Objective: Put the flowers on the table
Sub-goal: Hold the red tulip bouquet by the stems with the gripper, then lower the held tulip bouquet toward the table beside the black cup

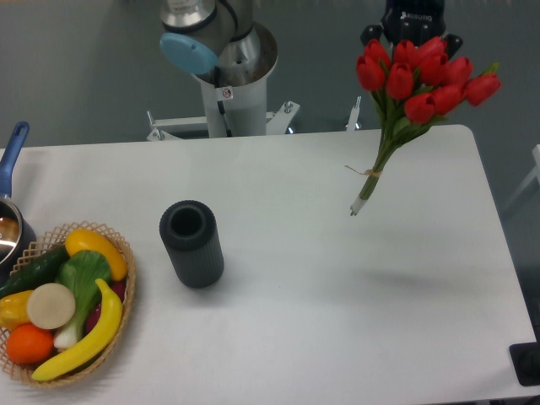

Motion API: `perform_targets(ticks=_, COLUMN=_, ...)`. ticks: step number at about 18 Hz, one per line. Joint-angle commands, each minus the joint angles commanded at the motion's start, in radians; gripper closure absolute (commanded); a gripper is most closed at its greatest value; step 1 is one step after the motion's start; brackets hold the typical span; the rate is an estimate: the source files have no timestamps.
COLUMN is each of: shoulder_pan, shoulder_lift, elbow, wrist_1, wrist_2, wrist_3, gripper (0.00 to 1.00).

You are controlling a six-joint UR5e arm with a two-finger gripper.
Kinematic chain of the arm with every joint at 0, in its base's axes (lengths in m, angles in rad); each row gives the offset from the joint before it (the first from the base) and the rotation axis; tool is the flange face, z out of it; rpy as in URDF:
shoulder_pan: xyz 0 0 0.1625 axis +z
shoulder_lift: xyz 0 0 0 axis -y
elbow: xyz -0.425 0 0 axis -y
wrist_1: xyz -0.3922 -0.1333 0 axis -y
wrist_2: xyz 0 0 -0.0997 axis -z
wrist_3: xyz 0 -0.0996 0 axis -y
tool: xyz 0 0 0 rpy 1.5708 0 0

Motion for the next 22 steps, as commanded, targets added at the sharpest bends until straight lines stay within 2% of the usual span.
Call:
perform_targets(ticks=10, shoulder_pan=0.005, shoulder_lift=0.012, elbow=0.021, wrist_1=-0.003, wrist_2=0.027, wrist_3=-0.002, gripper=0.76)
perform_targets(ticks=13, shoulder_pan=0.002, shoulder_lift=0.012, elbow=0.057, wrist_1=-0.014, wrist_2=0.115, wrist_3=-0.003, gripper=0.76)
perform_targets(ticks=14, shoulder_pan=-0.001, shoulder_lift=0.014, elbow=0.07, wrist_1=-0.035, wrist_2=0.155, wrist_3=-0.003, gripper=0.76)
perform_targets(ticks=16, shoulder_pan=-0.018, shoulder_lift=0.031, elbow=0.069, wrist_1=-0.044, wrist_2=0.237, wrist_3=-0.003, gripper=0.76)
perform_targets(ticks=22, shoulder_pan=-0.149, shoulder_lift=0.038, elbow=0.071, wrist_1=-0.119, wrist_2=0.562, wrist_3=0.049, gripper=0.76)
